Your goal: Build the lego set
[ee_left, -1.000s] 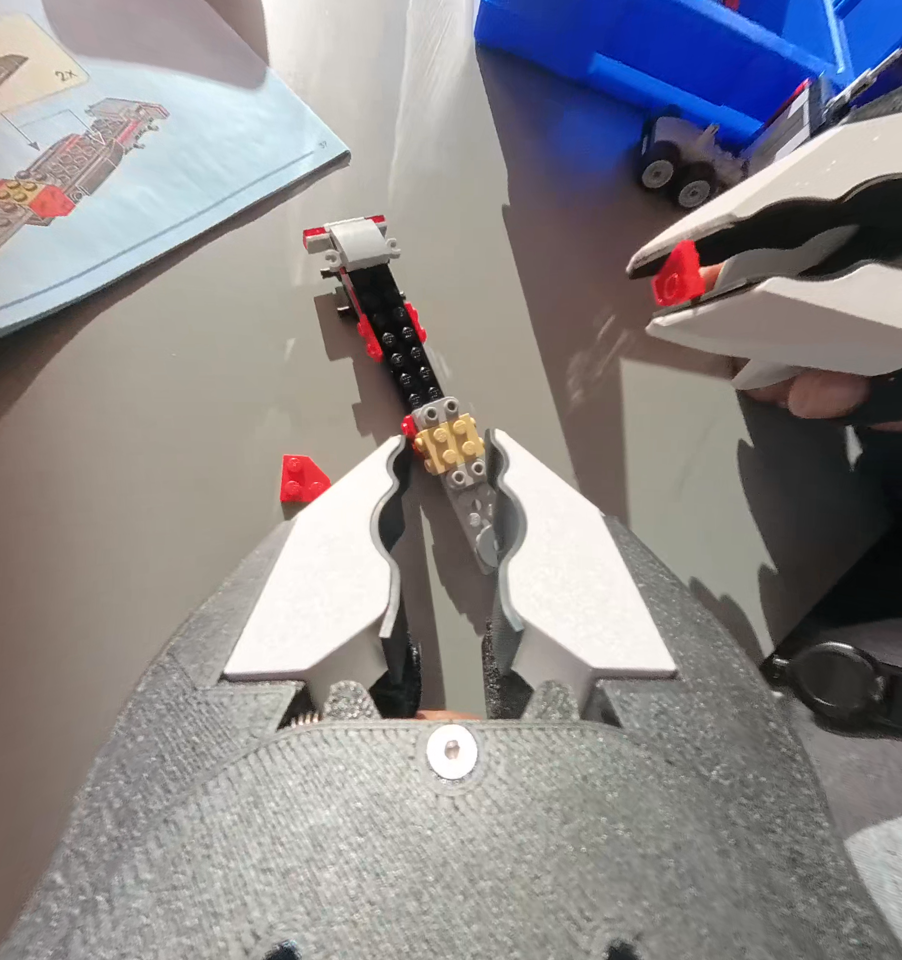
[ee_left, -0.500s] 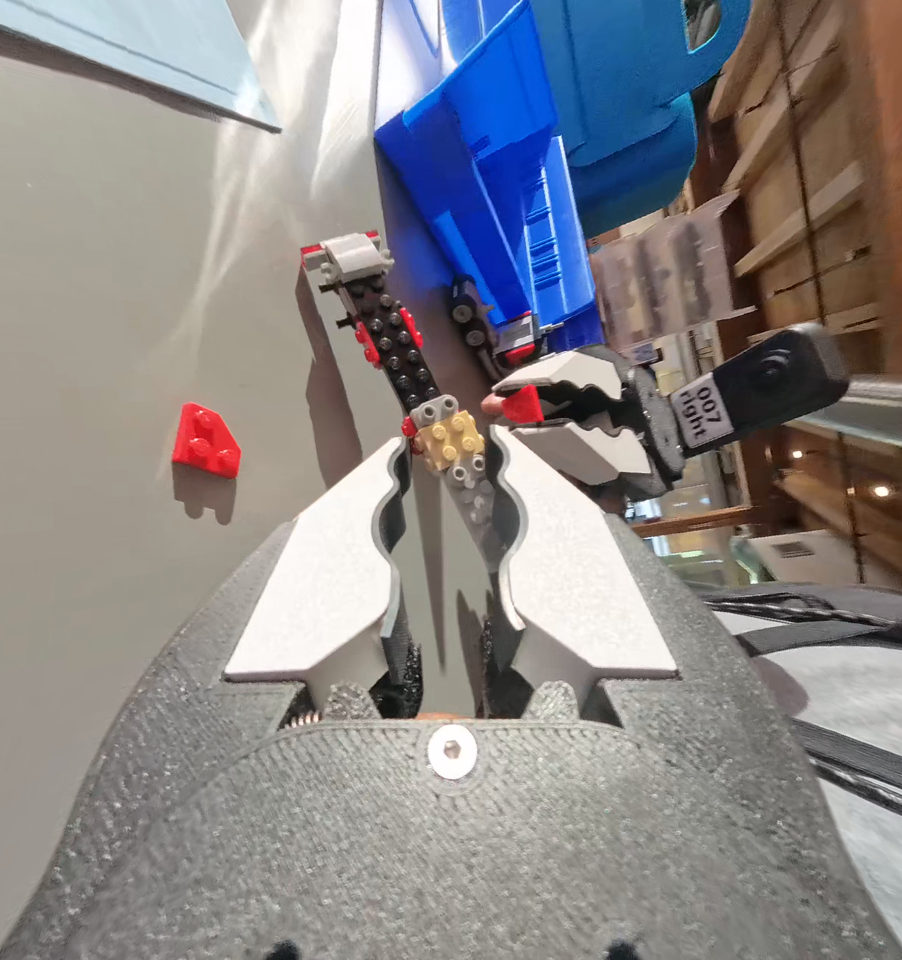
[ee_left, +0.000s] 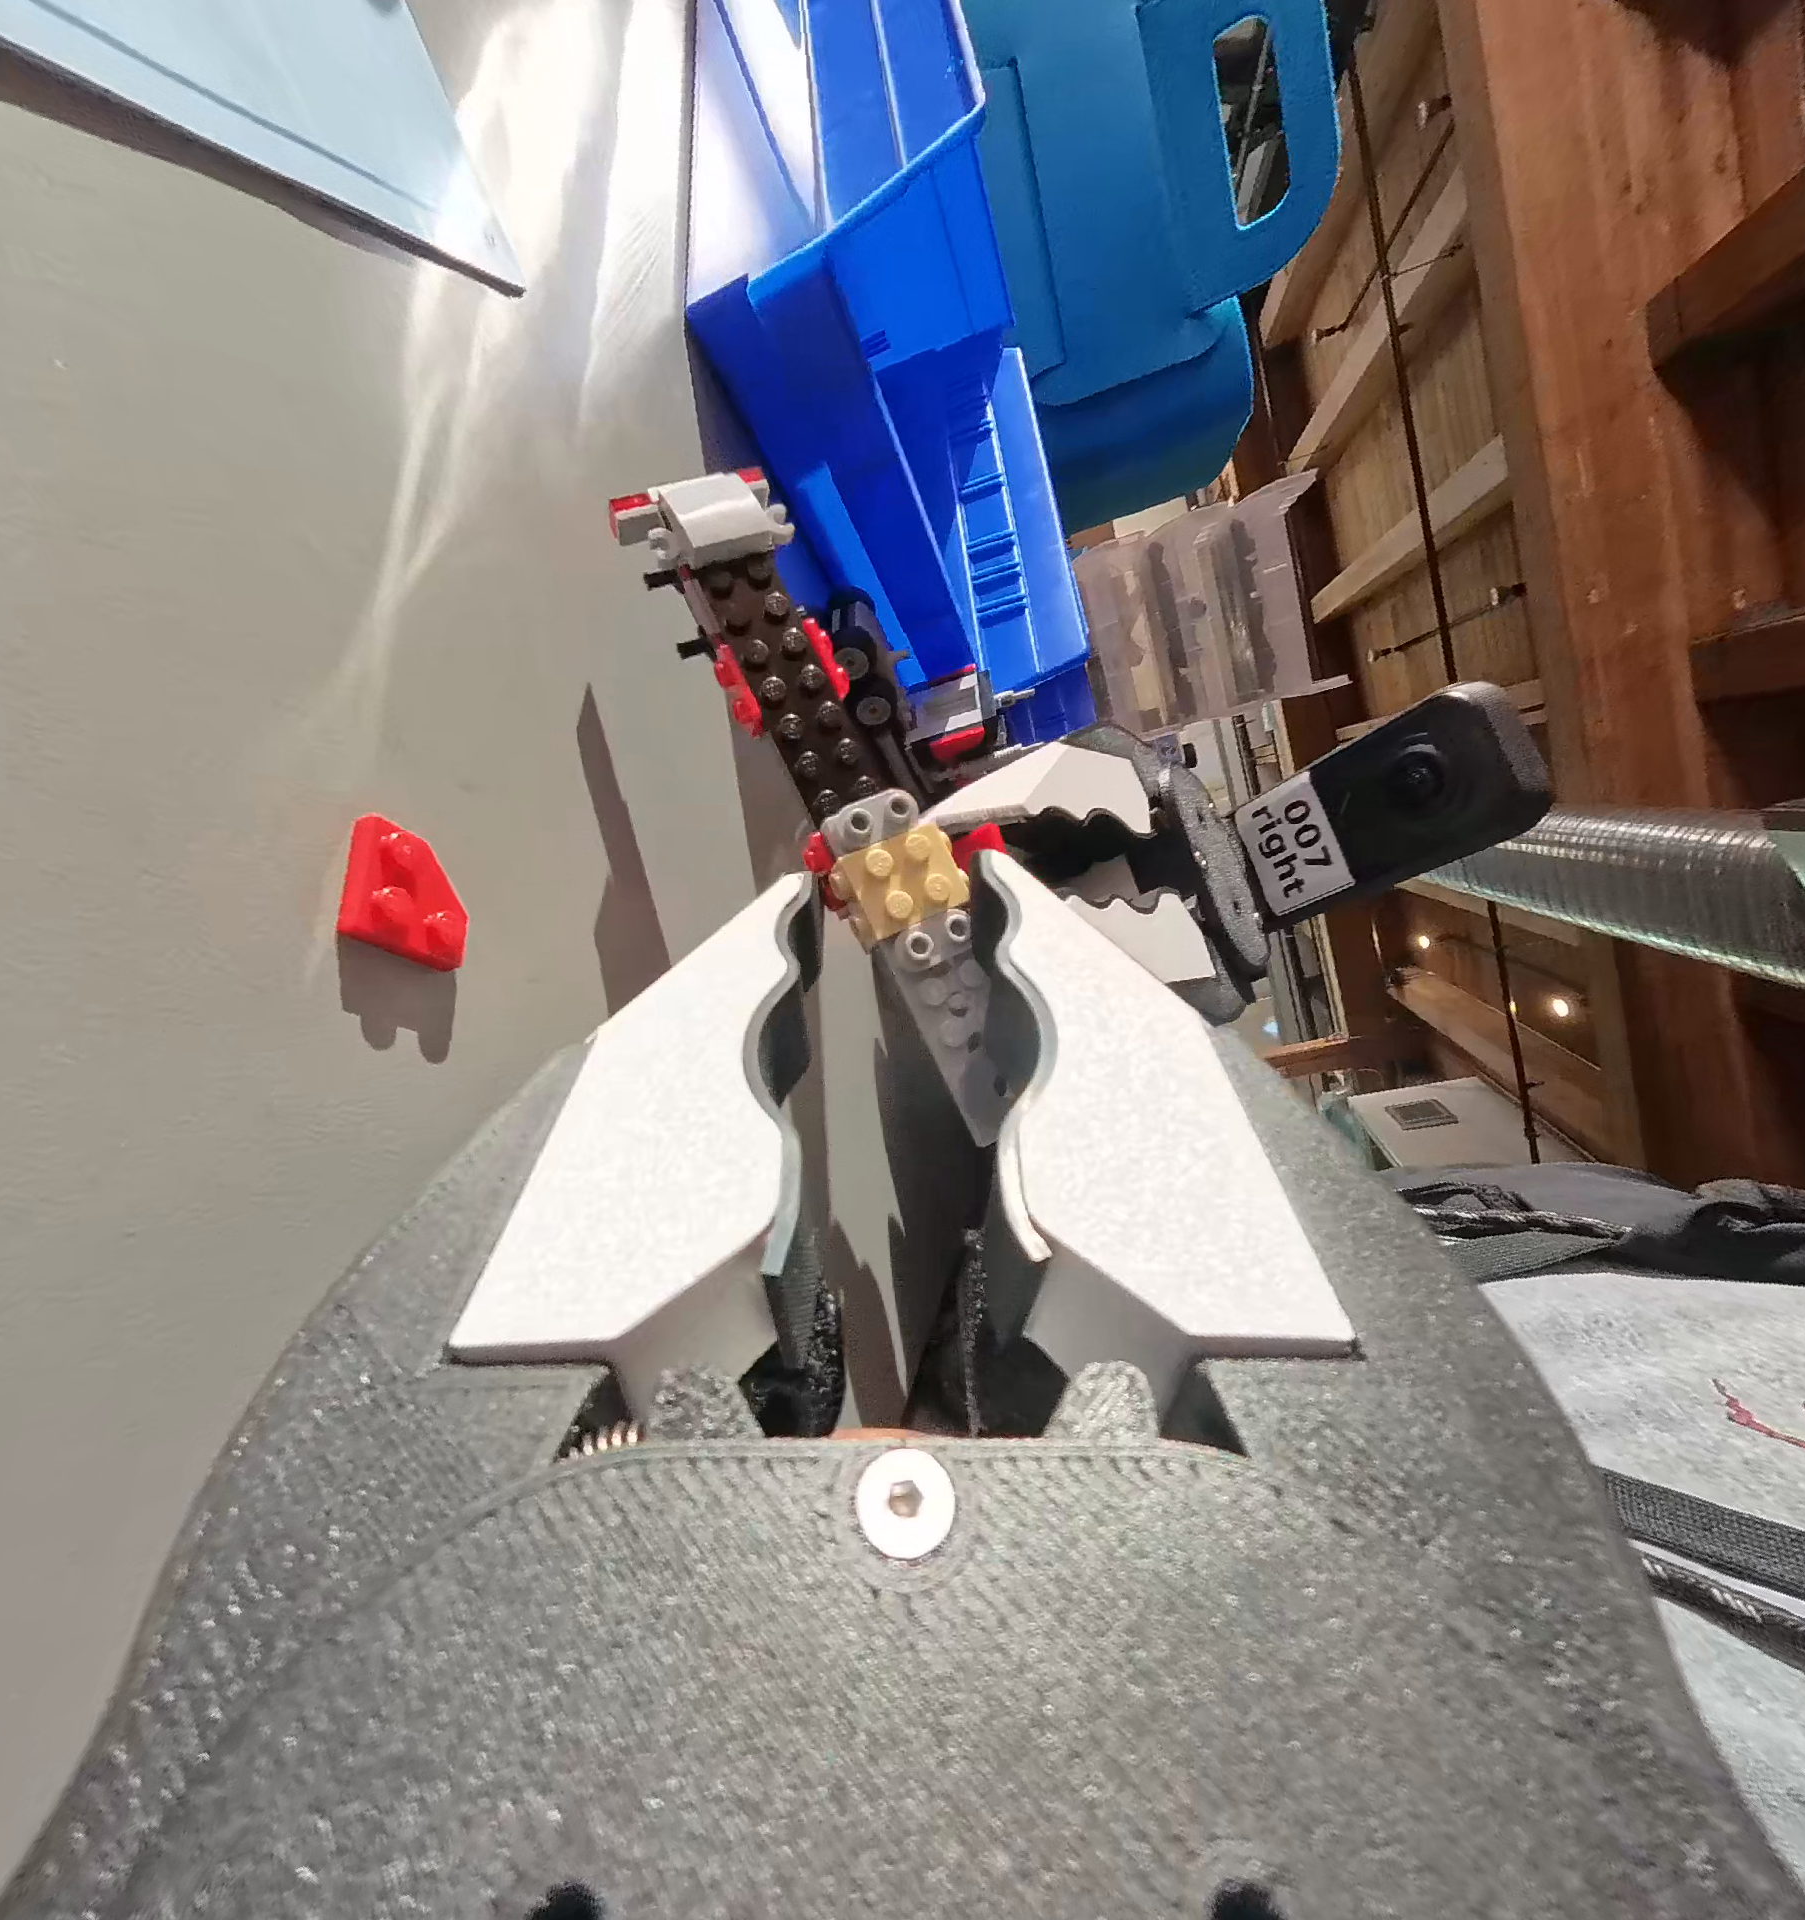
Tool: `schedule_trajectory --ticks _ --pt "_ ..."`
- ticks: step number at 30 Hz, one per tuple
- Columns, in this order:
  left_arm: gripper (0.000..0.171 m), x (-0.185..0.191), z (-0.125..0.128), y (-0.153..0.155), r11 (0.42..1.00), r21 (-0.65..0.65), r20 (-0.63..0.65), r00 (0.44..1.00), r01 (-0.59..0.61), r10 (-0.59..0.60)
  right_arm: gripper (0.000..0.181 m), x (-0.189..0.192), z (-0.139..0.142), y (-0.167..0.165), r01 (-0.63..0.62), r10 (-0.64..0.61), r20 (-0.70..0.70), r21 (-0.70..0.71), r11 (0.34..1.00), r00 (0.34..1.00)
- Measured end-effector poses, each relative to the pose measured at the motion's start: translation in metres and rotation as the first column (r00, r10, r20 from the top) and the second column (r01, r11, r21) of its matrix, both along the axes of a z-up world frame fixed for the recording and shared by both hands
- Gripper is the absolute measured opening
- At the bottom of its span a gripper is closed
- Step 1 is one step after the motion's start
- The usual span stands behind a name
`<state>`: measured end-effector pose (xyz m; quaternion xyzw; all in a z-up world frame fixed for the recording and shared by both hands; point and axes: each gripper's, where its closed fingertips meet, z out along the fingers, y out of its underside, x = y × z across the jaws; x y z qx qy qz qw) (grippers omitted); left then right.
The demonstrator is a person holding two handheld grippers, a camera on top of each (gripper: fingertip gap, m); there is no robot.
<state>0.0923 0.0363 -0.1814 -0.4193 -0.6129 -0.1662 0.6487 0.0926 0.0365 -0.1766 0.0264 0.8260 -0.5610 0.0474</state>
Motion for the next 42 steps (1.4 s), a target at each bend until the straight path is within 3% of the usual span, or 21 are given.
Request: schedule_trajectory --ticks 15,25,42 --pt "0.029 0.0 0.004 -0.005 0.992 0.125 0.018 1.0 0.013 -0.015 0.018 -0.001 0.004 -0.01 -0.003 0.003 0.0 -0.008 1.0 1.0" --pt "0.029 0.001 0.003 -0.005 0.997 0.066 -0.005 1.0 0.028 -0.028 0.019 -0.003 0.006 -0.009 -0.003 0.004 -0.043 0.018 1.0 0.999" --pt "0.029 0.002 0.004 -0.004 0.993 0.103 -0.003 0.999 0.048 -0.048 0.018 0.0 0.013 -0.012 -0.026 0.027 -0.042 0.011 1.0 0.999"
